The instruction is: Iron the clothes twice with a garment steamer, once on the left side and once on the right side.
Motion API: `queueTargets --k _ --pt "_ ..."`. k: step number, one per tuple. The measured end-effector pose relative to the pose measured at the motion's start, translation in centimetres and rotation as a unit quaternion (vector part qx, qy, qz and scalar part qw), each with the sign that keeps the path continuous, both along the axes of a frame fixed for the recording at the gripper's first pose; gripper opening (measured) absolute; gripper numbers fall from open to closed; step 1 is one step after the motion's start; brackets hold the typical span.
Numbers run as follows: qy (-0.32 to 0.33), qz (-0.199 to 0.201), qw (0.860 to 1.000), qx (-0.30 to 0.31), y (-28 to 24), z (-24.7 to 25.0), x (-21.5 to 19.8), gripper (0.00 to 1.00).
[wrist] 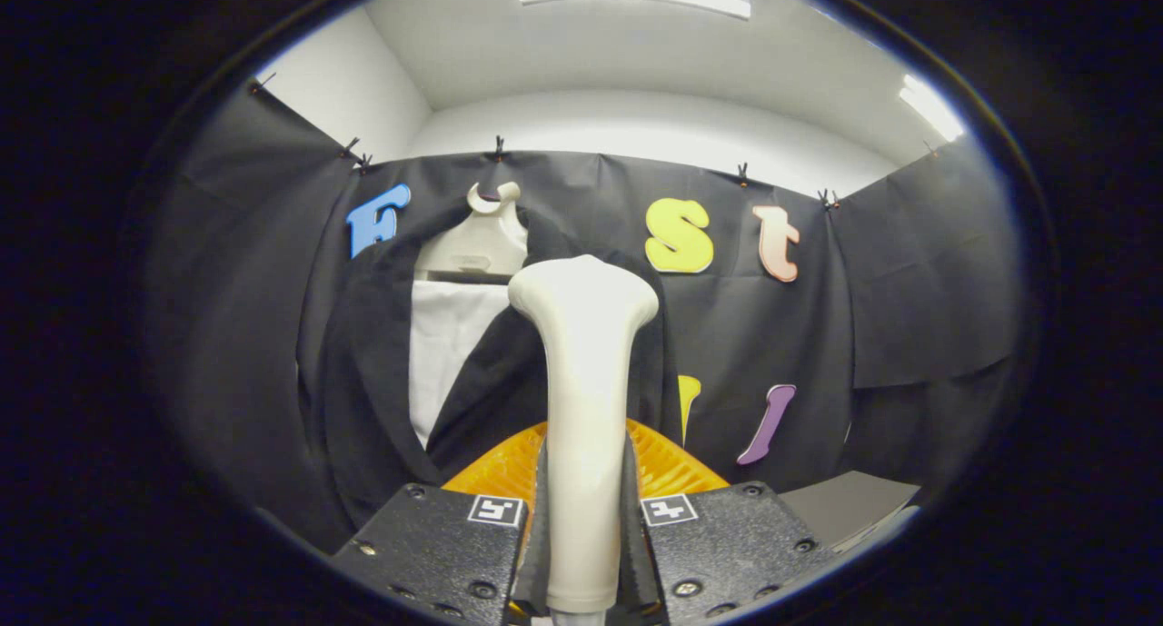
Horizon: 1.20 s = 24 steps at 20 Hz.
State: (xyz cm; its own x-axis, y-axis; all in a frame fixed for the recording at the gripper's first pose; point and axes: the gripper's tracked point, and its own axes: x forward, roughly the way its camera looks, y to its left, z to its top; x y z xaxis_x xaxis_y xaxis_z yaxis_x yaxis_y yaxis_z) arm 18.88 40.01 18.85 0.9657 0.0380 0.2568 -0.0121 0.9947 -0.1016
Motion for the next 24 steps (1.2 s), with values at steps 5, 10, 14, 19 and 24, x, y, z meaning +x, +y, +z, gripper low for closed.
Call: queueTargets --k 5,10,14,19,24 --pt "0.032 -0.013 0.999 -0.001 -1.1 -4.8 0.4 0.34" --pt "0.080 -0.006 0.997 -0.013 -0.9 -10.2 0.4 0.34" --pt "0.100 -0.004 0.995 -0.027 -0.7 -13.7 -0.2 0.34" --pt "0.152 -0.003 0.988 -0.040 -0.9 -19.7 -1.0 0.34" --pt "0.198 -0.006 0.979 -0.058 -1.5 -25.1 -1.8 0.34"
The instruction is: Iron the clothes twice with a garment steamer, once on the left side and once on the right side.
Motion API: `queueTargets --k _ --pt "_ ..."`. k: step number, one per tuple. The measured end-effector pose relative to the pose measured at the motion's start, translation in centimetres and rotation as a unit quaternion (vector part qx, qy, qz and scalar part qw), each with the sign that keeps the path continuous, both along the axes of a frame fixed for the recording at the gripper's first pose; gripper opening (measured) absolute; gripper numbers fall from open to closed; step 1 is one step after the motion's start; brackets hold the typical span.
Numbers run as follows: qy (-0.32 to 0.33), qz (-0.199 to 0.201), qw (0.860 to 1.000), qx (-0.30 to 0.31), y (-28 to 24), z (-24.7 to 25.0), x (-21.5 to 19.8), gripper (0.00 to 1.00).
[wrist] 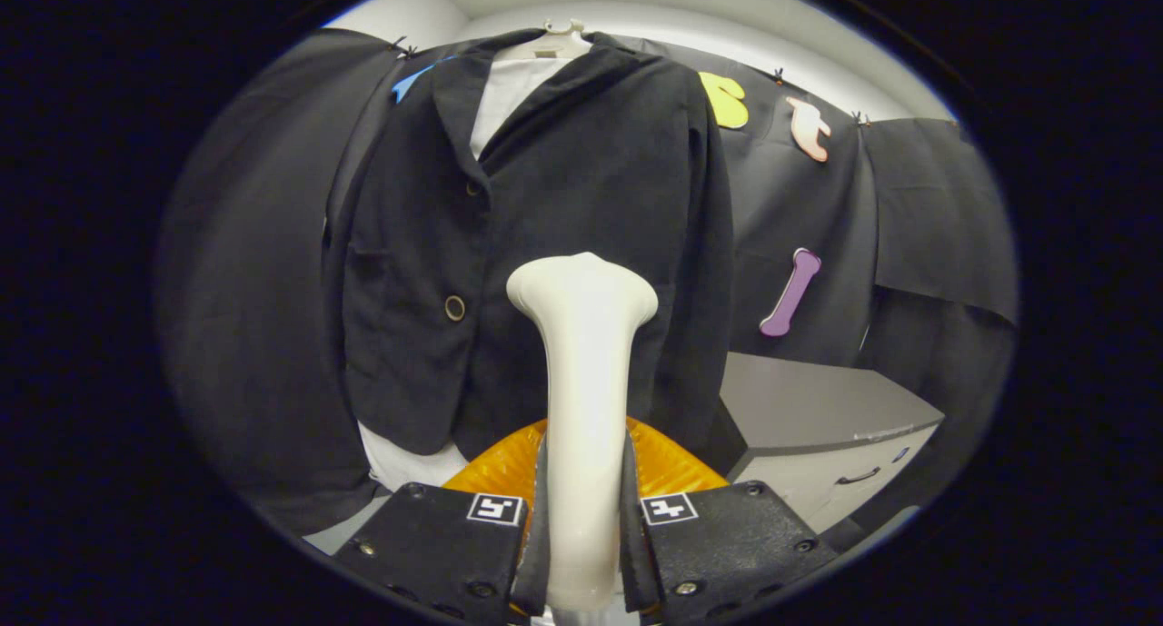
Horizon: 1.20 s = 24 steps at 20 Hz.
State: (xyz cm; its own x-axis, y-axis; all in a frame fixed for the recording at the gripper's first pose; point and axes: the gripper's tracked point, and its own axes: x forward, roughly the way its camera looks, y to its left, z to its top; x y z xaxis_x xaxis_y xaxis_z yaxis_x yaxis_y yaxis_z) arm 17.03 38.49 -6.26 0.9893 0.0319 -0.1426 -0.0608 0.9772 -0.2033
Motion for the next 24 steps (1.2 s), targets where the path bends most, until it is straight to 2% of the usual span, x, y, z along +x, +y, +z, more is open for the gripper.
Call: queueTargets --k 4,17,21,24 --pt "0.017 0.004 1.000 -0.014 0.1 -3.0 -0.9 0.34" --pt "0.163 -0.008 0.986 -0.035 -1.9 -15.7 -3.0 0.34" --pt "0.164 -0.007 0.986 -0.034 -2.4 -15.8 -3.8 0.34" --pt "0.129 0.001 0.991 -0.026 -1.4 -12.7 -4.1 0.34"
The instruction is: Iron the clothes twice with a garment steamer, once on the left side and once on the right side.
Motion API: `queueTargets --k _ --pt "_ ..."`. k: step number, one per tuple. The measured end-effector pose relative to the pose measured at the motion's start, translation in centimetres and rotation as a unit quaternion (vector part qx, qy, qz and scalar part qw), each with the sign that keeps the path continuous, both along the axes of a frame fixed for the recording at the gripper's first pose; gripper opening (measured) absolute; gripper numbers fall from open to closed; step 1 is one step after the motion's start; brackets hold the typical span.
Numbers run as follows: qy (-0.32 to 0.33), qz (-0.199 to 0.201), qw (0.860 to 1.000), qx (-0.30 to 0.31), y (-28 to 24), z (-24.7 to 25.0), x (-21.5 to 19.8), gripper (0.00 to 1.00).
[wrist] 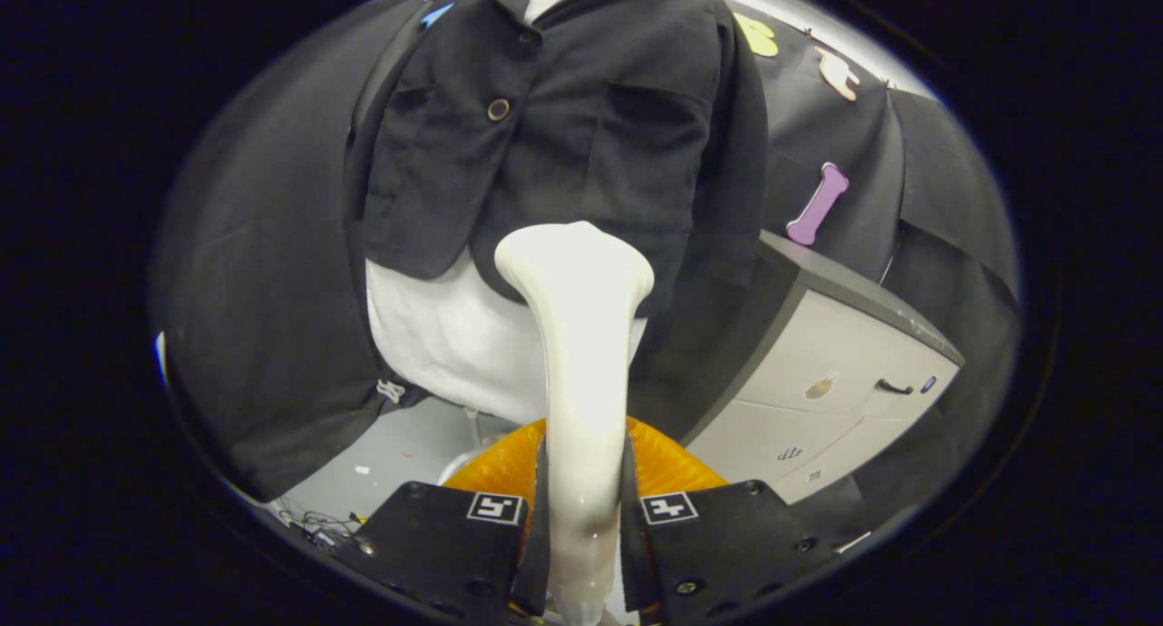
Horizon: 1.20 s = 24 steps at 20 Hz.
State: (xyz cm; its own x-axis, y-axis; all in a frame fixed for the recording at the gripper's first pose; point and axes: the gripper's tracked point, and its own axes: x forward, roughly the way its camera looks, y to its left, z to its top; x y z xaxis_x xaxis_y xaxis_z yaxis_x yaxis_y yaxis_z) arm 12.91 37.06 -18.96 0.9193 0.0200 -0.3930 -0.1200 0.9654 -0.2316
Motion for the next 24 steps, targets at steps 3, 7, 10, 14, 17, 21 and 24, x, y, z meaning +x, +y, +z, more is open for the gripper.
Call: queueTargets --k 3,7,10,14,17,21,24 --pt "-0.050 0.020 0.998 0.018 2.3 5.2 -0.7 0.34" --pt "-0.148 0.062 0.986 0.050 6.9 15.4 -2.1 0.34" --pt "-0.239 0.100 0.964 0.066 11.2 24.0 -2.7 0.34" --pt "-0.343 0.122 0.929 0.068 15.8 32.5 -1.7 0.34" --pt "-0.375 0.130 0.915 0.068 18.7 36.2 0.2 0.34" --pt "-0.367 0.118 0.921 0.055 21.6 38.1 4.2 0.34" --pt "-0.342 0.102 0.933 0.046 22.4 37.5 7.3 0.34"
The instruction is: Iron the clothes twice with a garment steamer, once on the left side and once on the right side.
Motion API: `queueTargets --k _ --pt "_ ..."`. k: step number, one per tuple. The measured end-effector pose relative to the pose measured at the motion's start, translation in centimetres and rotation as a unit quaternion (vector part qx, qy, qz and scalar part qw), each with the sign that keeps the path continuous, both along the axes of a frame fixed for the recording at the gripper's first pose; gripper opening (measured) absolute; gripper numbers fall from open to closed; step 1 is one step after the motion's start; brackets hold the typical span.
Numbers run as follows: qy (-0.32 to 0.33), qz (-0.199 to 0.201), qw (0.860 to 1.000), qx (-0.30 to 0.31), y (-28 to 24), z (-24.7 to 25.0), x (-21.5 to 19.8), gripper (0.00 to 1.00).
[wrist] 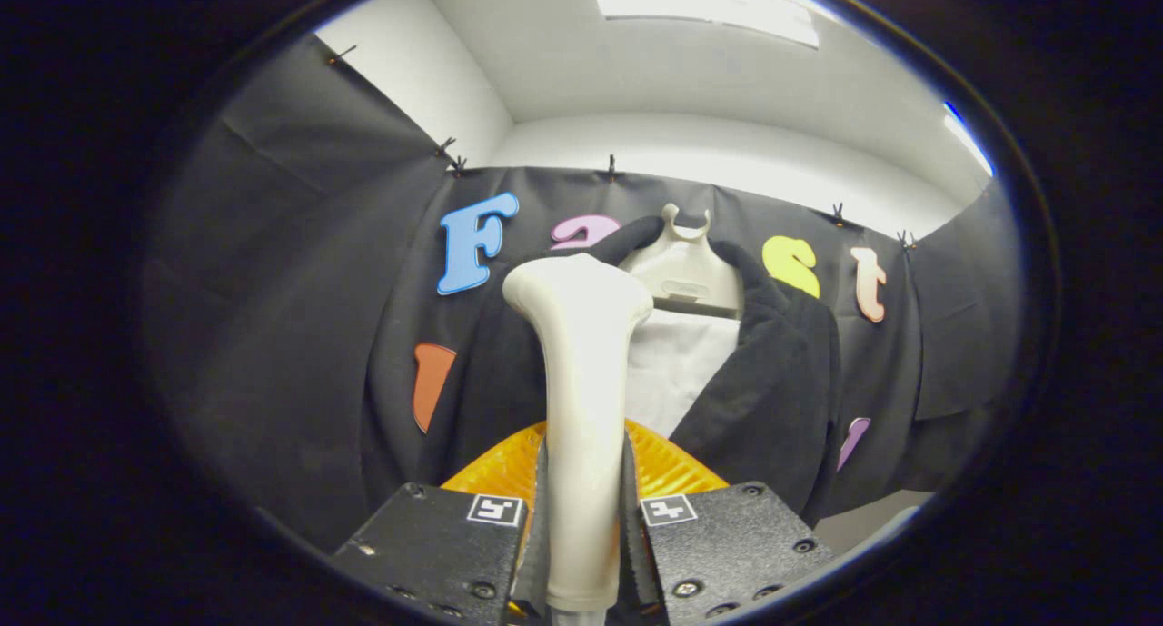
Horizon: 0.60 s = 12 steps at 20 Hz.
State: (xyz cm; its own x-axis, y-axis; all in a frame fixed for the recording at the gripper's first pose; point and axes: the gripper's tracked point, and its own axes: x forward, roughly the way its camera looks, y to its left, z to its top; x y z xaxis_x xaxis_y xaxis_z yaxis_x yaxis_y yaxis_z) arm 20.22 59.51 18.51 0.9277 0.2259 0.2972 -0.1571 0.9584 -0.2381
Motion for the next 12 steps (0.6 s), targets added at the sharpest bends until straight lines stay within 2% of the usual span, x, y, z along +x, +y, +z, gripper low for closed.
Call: queueTargets --k 6,12 --pt "0.020 -0.009 1.000 -0.006 -0.4 -2.7 1.7 0.34" --pt "0.026 -0.004 0.999 -0.025 -1.1 -5.1 1.0 0.34"
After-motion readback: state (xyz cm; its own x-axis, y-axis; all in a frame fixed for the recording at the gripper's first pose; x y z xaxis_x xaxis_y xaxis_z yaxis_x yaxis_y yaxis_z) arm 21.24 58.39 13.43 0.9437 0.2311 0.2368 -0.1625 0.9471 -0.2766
